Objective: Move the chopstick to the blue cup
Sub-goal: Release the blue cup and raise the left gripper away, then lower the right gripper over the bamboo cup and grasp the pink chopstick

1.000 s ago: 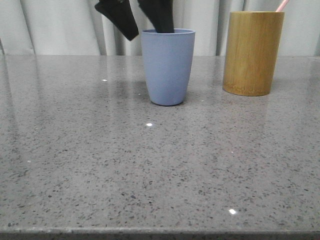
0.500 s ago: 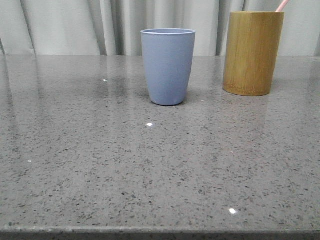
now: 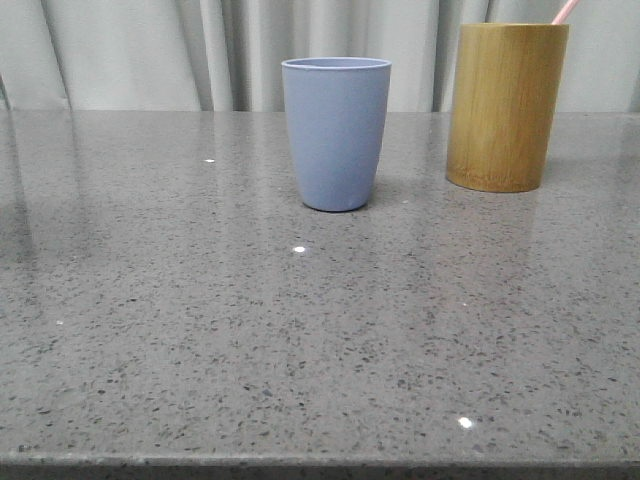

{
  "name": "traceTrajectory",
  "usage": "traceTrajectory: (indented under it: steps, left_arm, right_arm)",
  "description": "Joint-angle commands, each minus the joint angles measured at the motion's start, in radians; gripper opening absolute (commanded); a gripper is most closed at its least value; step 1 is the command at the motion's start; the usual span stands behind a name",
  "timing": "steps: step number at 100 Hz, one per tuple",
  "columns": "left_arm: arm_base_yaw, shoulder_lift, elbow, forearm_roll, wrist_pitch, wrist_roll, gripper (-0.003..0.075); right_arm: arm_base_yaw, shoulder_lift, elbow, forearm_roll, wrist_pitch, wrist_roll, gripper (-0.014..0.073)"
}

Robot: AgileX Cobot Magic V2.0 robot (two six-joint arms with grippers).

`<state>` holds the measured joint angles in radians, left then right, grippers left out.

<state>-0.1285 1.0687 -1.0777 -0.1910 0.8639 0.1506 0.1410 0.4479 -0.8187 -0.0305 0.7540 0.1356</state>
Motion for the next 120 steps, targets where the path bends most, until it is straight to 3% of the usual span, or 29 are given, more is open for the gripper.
traceTrajectory:
  steps: [1,22,44,82,120]
  left_arm:
    - [0.012,-0.121,0.084,-0.017,-0.102,-0.012,0.0578]
    - [0.014,-0.319,0.247,-0.019,-0.111,-0.012,0.0578]
    - [0.014,-0.399,0.269,-0.019,-0.111,-0.012,0.0578]
    - [0.014,-0.397,0.269,-0.019,-0.111,-0.012,0.0578]
    - [0.014,-0.397,0.269,-0.019,-0.111,-0.012,0.0578]
  right_arm:
    - [-0.003,0.016,-0.032,-0.005,-0.064,-0.005,0.0645]
    - [-0.003,0.016,-0.032,0.003,-0.068,-0.005,0.0645]
    - [-0.003,0.053,-0.028,0.059,-0.18,-0.005,0.0645]
    - [-0.003,0.355,-0.028,0.083,-0.667,-0.004,0.0645]
    - [-0.003,0.683,-0.028,0.156,-1.046,-0.004,0.0645]
